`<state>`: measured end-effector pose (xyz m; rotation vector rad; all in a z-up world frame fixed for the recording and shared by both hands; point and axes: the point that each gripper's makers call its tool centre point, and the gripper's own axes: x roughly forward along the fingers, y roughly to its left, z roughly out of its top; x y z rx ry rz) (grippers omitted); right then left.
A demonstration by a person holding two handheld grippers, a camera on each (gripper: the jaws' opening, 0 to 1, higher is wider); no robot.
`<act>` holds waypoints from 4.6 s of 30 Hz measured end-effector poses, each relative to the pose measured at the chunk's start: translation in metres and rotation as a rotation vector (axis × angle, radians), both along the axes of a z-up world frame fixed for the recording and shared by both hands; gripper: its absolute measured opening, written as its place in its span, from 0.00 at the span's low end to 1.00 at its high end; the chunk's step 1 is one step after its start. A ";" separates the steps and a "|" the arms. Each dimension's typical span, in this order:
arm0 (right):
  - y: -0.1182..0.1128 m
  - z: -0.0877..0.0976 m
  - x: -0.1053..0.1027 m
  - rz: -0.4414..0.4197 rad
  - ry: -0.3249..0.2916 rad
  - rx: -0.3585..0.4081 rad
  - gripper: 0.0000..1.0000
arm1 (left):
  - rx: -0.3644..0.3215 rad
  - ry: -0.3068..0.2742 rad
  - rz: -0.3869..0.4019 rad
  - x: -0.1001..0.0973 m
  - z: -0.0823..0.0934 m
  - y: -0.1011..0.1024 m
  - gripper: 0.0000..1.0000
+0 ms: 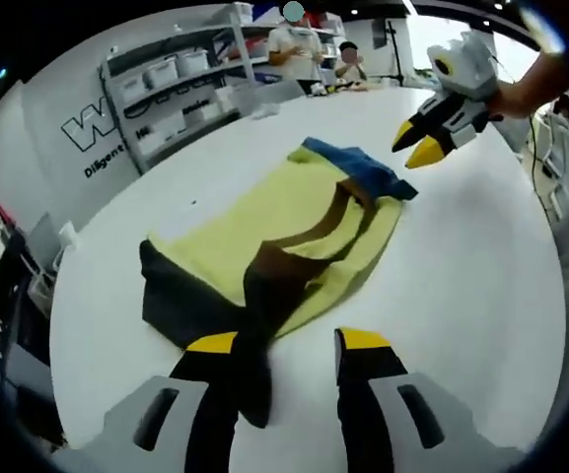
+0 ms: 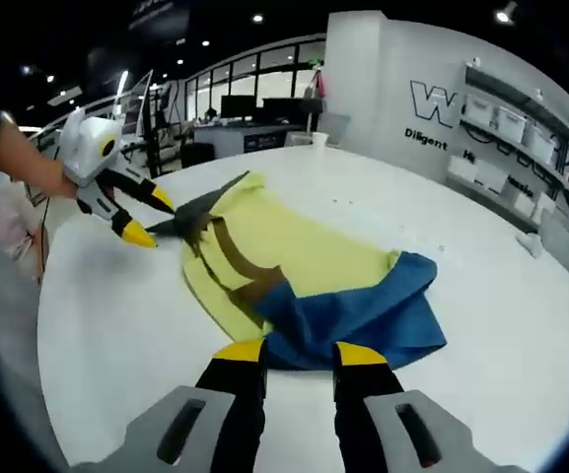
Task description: Fold the garment on the visible template until the final outline fits inside the template.
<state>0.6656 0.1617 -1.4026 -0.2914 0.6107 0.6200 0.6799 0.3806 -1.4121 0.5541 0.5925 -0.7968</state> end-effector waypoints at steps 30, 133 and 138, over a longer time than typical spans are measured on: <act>0.008 -0.025 0.014 0.101 0.126 -0.133 0.00 | 0.074 0.142 0.060 0.010 -0.021 -0.004 0.04; 0.019 0.077 -0.170 0.150 0.162 -0.073 0.00 | -0.221 0.277 -0.086 -0.158 0.077 0.004 0.03; 0.019 0.092 -0.153 0.144 0.115 -0.097 0.00 | -0.251 0.253 -0.053 -0.138 0.090 0.004 0.03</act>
